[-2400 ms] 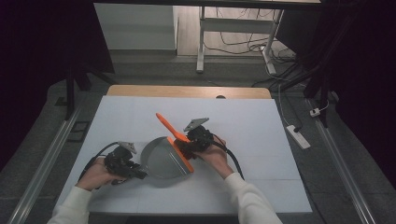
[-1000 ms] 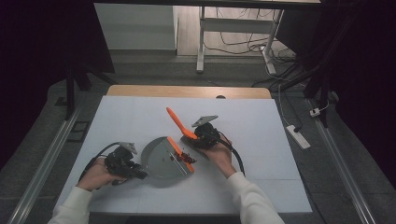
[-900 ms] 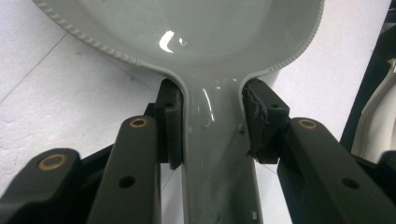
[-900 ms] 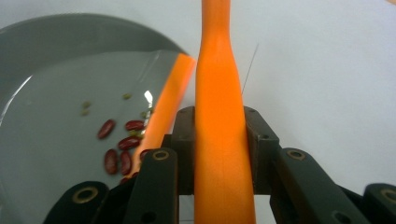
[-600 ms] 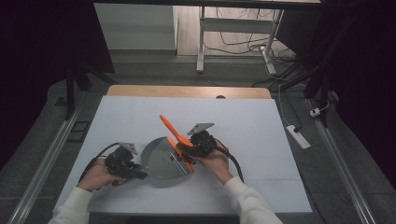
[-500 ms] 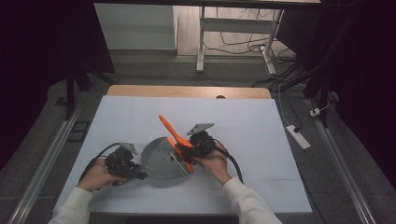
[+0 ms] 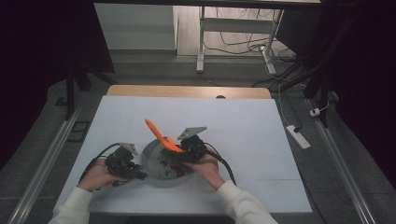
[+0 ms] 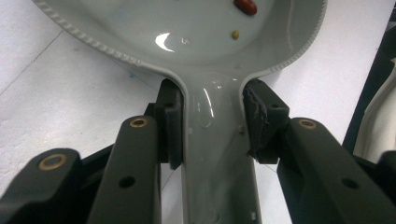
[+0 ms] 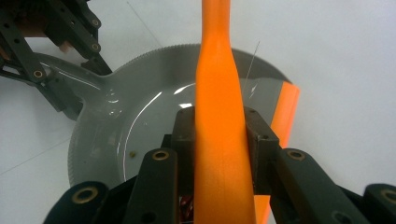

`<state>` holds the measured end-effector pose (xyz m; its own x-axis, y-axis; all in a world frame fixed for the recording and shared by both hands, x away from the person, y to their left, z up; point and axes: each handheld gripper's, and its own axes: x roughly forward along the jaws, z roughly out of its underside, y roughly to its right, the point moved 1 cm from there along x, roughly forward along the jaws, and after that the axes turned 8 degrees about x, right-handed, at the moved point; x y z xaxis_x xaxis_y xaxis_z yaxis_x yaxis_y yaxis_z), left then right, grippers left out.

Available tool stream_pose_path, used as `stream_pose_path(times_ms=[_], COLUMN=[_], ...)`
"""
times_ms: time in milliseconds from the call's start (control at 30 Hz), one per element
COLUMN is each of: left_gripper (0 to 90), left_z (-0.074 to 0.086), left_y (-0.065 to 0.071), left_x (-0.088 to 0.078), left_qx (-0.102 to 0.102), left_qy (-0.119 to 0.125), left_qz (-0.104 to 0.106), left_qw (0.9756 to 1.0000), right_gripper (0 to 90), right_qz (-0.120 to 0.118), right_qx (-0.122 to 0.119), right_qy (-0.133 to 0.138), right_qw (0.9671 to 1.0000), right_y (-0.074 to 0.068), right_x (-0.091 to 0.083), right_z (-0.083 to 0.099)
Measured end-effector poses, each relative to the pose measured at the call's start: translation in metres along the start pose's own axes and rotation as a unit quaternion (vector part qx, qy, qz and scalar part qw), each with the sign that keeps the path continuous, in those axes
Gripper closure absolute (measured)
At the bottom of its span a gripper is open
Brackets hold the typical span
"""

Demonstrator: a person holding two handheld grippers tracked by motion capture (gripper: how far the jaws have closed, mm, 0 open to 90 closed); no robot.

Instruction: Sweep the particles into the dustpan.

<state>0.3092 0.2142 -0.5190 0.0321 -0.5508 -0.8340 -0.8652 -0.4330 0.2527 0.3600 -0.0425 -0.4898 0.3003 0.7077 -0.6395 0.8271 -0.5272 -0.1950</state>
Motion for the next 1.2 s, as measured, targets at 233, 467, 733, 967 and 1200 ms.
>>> stream_pose_path(times_ms=[233,467,733,967,1200], left_gripper=[61.3,61.4,61.3,61.3,61.4], left_z=[0.000,0.000,0.000,0.000,0.000], left_y=[0.000,0.000,0.000,0.000,0.000], left_x=[0.000,0.000,0.000,0.000,0.000], left_qx=[0.000,0.000,0.000,0.000,0.000], left_qy=[0.000,-0.001,-0.001,0.000,0.000], left_qz=[0.001,0.000,0.000,0.001,0.000], left_qw=[1.0000,1.0000,1.0000,1.0000,1.0000], right_gripper=[70.1,70.1,70.1,70.1,70.1], right_qz=[0.024,0.055,0.074,0.081,0.090], right_qx=[0.022,0.035,0.045,0.060,0.053], right_qy=[0.038,0.047,0.039,0.029,-0.006], right_qw=[0.9987,0.9968,0.9955,0.9945,0.9945], right_y=[0.018,0.037,0.048,0.052,0.044], right_x=[-0.022,-0.034,-0.036,-0.039,-0.032], right_z=[-0.006,-0.005,-0.001,0.009,0.025])
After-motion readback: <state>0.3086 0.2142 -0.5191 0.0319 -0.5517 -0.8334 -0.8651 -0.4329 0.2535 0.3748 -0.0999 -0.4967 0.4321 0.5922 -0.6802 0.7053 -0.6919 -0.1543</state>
